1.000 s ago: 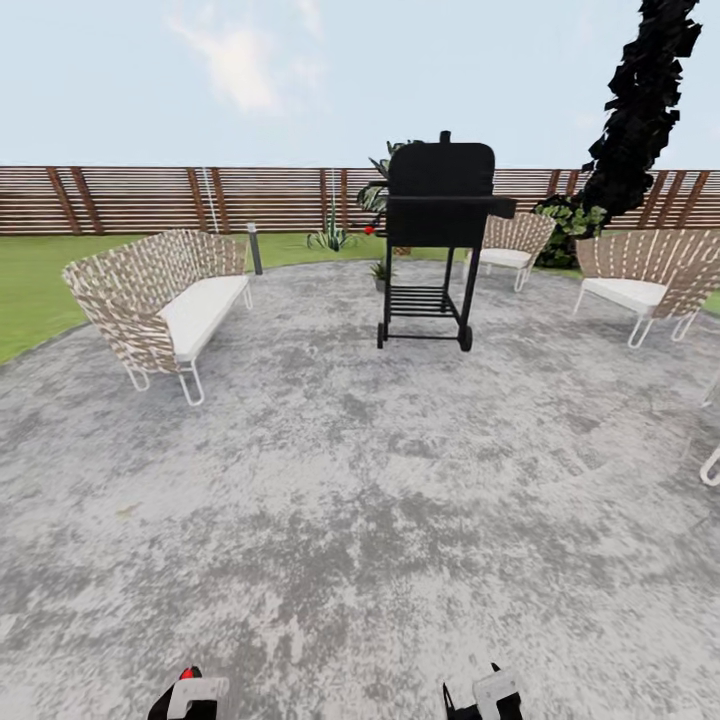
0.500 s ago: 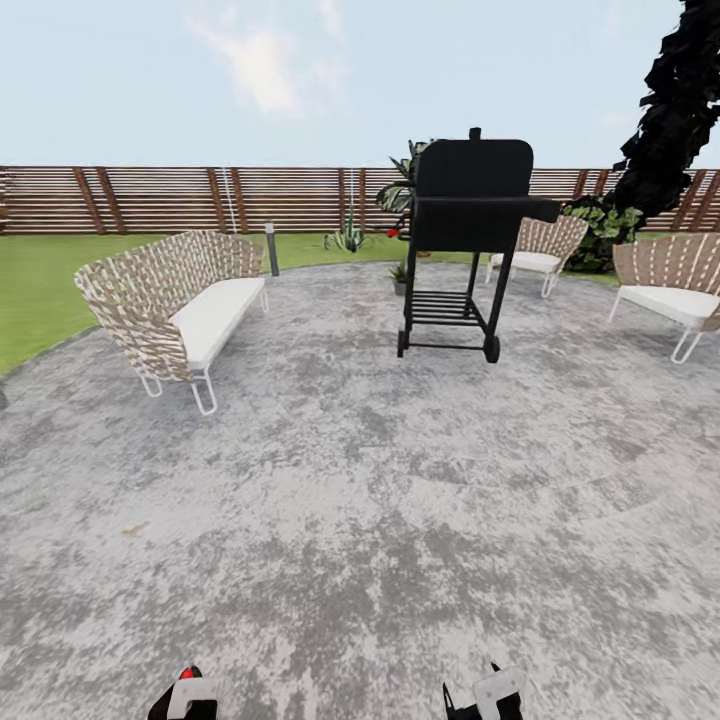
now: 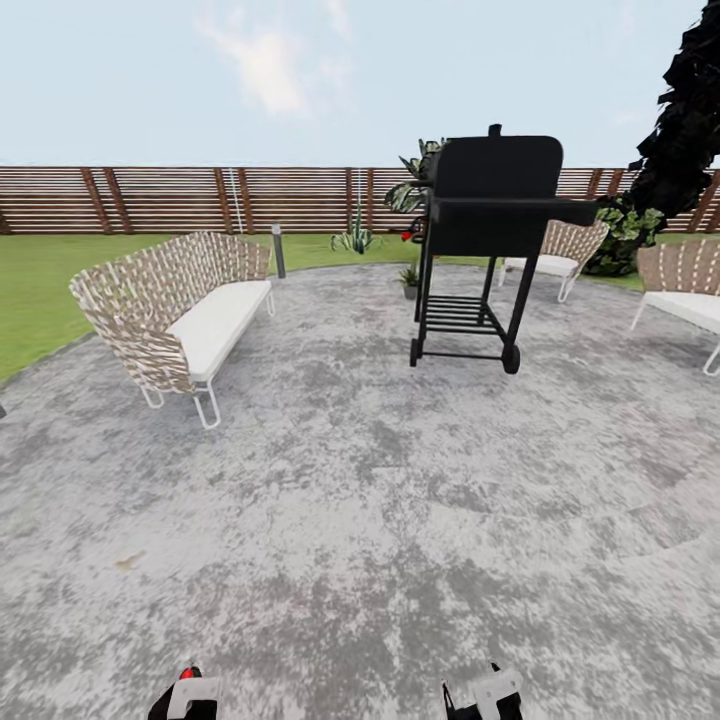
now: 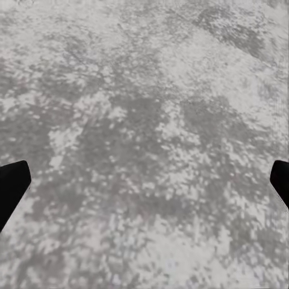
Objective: Pick up the pesticide atomizer in the garden and spray insectifuge to fully cover both potted plants in the garden.
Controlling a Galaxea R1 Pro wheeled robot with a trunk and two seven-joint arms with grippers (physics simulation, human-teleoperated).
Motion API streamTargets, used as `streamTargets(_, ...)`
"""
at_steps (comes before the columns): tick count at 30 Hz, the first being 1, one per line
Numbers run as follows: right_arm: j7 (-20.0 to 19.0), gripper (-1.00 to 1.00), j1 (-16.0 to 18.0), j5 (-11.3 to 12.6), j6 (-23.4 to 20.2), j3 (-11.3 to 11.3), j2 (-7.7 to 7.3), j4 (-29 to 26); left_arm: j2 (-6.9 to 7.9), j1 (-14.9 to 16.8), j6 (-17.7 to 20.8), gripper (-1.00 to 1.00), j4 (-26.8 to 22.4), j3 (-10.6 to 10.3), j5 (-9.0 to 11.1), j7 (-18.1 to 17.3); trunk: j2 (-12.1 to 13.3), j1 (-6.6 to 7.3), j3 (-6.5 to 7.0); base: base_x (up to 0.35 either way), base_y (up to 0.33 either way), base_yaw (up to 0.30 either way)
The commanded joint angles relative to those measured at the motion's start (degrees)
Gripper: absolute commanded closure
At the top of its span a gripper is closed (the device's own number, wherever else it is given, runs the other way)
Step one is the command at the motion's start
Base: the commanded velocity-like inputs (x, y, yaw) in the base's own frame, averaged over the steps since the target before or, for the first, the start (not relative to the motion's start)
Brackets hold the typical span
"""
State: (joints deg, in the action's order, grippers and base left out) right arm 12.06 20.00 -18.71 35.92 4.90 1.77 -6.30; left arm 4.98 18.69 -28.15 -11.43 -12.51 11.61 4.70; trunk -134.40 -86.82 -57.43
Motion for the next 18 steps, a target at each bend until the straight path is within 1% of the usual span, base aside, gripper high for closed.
streamTargets(1,0.60,-1.00,0.04,-0.19,0.03,0.46,-0.01,0.06,0.02,0.03,-0.15,1.00,0.01,-0.50,0.34,0.31,-0.02,-0.02,-0.05,0.339,0.114,0.000)
streamTargets(18,0.69,-1.00,0.04,-0.19,0.03,0.46,0.04,0.05,0.02,0.03,-0.13,1.00,0.01,-0.50,0.34,0.31,-0.02,-0.02,-0.05,0.339,0.104,0.000)
